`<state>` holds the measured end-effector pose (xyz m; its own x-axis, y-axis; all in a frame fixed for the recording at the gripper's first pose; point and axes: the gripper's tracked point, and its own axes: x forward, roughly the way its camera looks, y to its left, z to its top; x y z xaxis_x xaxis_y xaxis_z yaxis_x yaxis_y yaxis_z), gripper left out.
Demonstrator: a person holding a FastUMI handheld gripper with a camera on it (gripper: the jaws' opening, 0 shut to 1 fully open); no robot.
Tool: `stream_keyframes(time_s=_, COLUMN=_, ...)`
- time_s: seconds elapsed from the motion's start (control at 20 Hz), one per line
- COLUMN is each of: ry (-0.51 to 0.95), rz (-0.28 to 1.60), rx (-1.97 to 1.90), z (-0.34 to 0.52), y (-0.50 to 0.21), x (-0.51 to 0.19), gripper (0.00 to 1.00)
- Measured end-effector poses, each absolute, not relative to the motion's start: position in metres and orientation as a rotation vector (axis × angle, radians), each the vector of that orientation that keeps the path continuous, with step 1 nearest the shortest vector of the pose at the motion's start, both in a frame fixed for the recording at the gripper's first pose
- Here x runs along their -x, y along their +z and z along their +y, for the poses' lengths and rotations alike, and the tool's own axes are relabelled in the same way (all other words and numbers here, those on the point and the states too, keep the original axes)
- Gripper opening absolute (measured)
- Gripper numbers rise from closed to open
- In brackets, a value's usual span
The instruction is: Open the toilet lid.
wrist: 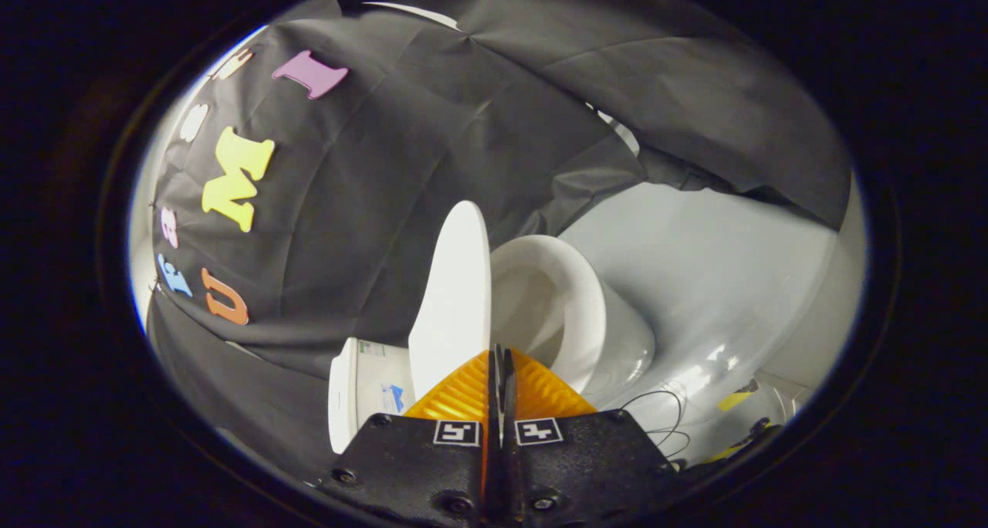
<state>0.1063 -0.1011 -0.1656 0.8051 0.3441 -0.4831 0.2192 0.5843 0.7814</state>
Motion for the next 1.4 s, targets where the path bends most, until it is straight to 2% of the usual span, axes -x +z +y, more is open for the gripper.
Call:
stream_keyframes(time_s=0.7, ry=0.1, rz=0.573, rx=-0.768, z=-0.052, y=-0.077, x=-0.098, gripper=0.04)
stream_keyframes(time_s=1.4, ry=0.097, rz=0.519, rx=-0.613, z=-0.005, y=-0.028, x=-0.087, gripper=0.05)
